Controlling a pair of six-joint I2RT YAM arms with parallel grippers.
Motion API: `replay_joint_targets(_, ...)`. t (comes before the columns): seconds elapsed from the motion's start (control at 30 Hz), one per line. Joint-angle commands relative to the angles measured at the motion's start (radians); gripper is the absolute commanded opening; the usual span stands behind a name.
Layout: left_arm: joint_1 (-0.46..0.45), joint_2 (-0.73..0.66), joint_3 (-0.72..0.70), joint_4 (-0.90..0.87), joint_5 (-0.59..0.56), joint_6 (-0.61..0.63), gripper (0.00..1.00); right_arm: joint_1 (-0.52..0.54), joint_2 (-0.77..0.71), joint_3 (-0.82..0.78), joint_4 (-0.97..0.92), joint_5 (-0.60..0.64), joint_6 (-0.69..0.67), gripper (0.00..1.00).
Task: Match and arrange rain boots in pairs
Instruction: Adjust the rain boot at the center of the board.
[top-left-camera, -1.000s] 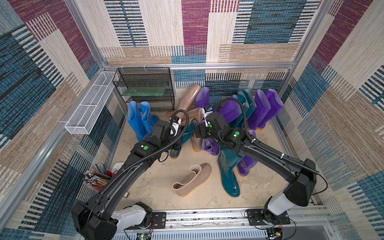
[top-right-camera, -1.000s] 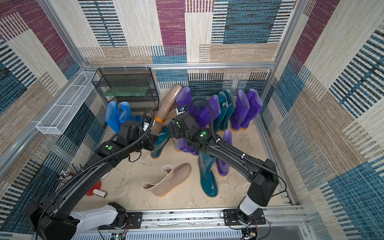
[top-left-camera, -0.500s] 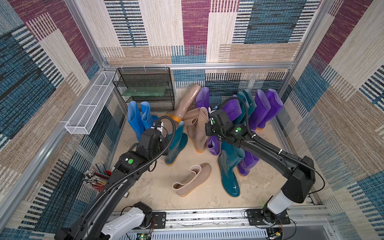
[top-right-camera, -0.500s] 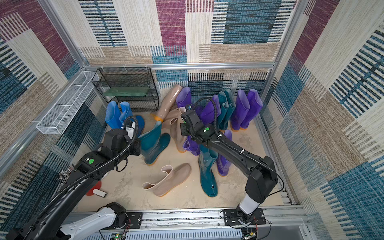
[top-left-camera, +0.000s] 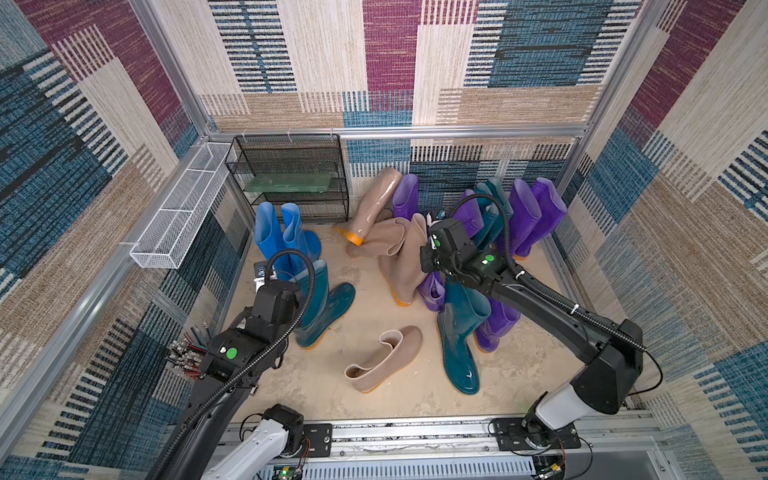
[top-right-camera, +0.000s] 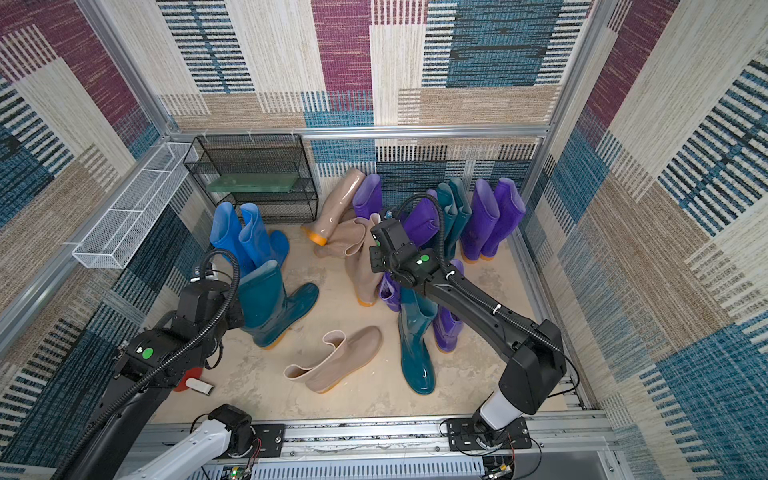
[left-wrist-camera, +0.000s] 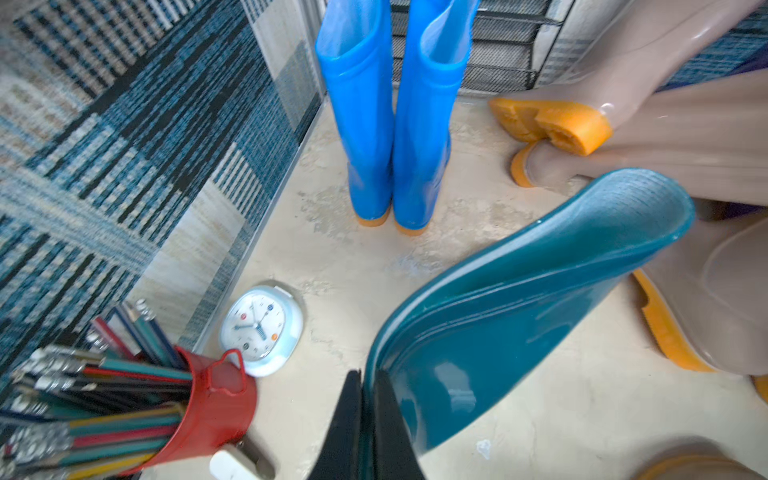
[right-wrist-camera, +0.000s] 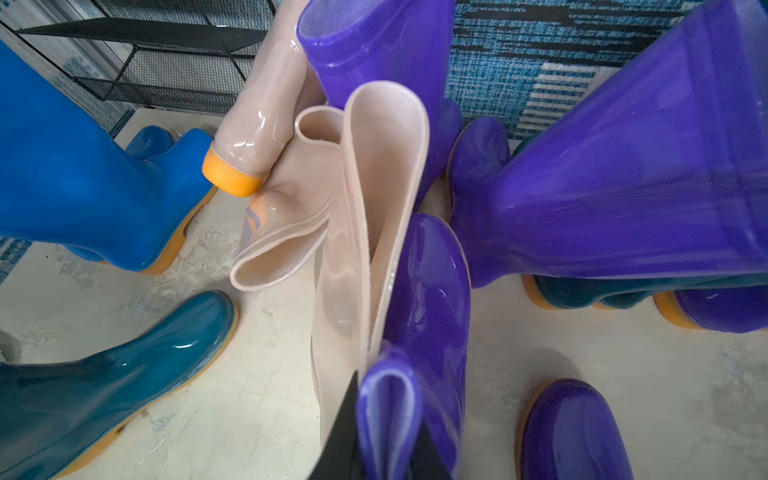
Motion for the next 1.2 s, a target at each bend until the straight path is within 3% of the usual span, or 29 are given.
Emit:
replay_joint_targets(0.0,0.02,-0.018,0.002,-0.08,-0.043,-0.09,0.0,-0.001,-0.021,-0.005,0.035,0.055,0.003,0.02)
replay_joint_targets(0.33,0.03,-0.057,0.053,-0.257,-0.039,-0.212,0.0,-0.001,-0.019,-0.005,0.027,0.074,0.004,0.07)
replay_joint_targets(0.4,0.031,-0.079,0.041,-0.263,-0.026,-0.217,0.0,-0.005,-0.02,0.006,0.026,0.071,-0.004,0.21)
replay_joint_targets(0.5,0.032,-0.062,0.01,-0.206,0.007,-0.187,0.0,-0.005,-0.011,0.047,0.008,0.058,-0.021,0.25)
replay_joint_targets(0.57,0.033,-0.026,0.02,-0.182,0.029,-0.177,0.0,-0.002,-0.004,0.068,-0.002,0.038,-0.019,0.38)
replay_joint_targets(0.67,0.032,-0.023,0.018,-0.119,0.072,-0.152,0.0,0.005,-0.008,0.047,-0.008,0.045,-0.016,0.44)
replay_joint_targets(0.73,0.032,-0.027,0.014,-0.091,0.11,-0.139,0.0,0.006,-0.019,0.006,0.005,0.065,-0.008,0.6)
replay_joint_targets(0.8,0.032,-0.017,0.016,-0.095,0.139,-0.128,0.0,0.008,-0.029,-0.025,0.019,0.076,0.002,0.7)
replay_joint_targets(1.0,0.032,-0.036,0.047,-0.15,0.176,-0.097,0.0,0.007,-0.09,-0.101,0.035,0.103,0.042,0.81)
replay_joint_targets(1.03,0.032,-0.034,0.051,-0.16,0.177,-0.096,0.1,0.005,-0.108,-0.115,0.04,0.103,0.044,0.83)
replay_joint_targets(1.1,0.032,-0.03,0.058,-0.169,0.185,-0.104,0.21,-0.003,-0.137,-0.138,0.045,0.105,0.049,0.87)
replay_joint_targets(1.17,0.032,-0.028,0.068,-0.177,0.196,-0.12,0.41,-0.012,-0.166,-0.149,0.05,0.099,0.047,0.89)
